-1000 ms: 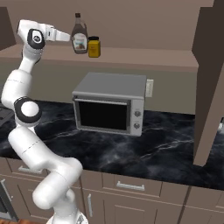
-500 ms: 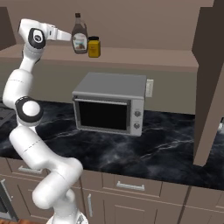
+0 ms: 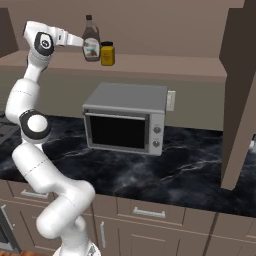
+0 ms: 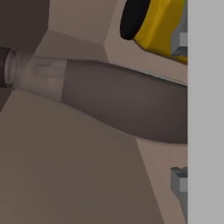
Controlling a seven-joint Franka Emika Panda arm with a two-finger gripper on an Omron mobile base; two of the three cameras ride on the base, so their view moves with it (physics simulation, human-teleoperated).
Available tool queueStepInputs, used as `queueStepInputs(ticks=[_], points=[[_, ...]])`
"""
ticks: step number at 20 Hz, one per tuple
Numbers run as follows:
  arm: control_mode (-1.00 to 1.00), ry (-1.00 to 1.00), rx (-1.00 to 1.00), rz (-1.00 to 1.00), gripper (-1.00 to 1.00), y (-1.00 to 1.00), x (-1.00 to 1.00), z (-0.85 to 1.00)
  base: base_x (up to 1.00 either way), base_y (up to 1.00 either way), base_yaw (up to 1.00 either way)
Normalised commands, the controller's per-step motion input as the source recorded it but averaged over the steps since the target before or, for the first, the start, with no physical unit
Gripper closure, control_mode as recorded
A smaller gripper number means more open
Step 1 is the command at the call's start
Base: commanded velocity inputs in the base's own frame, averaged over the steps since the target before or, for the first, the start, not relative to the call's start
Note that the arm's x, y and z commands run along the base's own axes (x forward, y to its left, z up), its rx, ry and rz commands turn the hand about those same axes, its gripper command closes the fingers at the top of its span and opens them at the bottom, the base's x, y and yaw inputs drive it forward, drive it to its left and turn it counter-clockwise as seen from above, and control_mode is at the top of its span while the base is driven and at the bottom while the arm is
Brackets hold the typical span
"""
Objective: The dining table condiment station is running low on syrup bottle. Refill the condiment station by opening the cabinet and taking the syrup bottle from the cabinet and placing it on the dining table.
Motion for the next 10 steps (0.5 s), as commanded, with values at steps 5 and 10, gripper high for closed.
queueStepInputs(ticks=[5, 10], points=[[-1.0, 0.07, 0.0, 0.0, -1.0, 0.0, 0.07, 0.0, 0.0, 0.0, 0.0], [-1.0, 0.07, 0.0, 0.0, -1.0, 0.0, 0.05, 0.0, 0.0, 0.0, 0.0]])
